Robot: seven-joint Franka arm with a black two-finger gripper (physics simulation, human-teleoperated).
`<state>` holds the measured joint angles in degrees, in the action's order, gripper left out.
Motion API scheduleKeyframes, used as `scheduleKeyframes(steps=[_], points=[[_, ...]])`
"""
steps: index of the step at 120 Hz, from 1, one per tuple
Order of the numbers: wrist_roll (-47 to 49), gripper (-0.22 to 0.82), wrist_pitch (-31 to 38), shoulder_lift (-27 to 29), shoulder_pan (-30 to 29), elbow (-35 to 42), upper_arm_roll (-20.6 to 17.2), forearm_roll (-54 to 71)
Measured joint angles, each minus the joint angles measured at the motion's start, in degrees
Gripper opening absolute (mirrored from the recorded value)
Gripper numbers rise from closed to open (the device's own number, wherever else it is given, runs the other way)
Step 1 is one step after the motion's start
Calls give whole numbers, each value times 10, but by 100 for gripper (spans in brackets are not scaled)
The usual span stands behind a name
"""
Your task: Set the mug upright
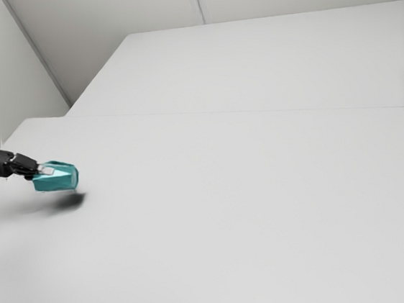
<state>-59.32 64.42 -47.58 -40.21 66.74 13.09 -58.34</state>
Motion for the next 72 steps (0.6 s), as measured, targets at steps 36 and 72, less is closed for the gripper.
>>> scheduleKeyframes(steps=[36,72], points=[[22,-18,112,270,204,168,-32,173],[71,-18,353,441,396,389,-45,444]])
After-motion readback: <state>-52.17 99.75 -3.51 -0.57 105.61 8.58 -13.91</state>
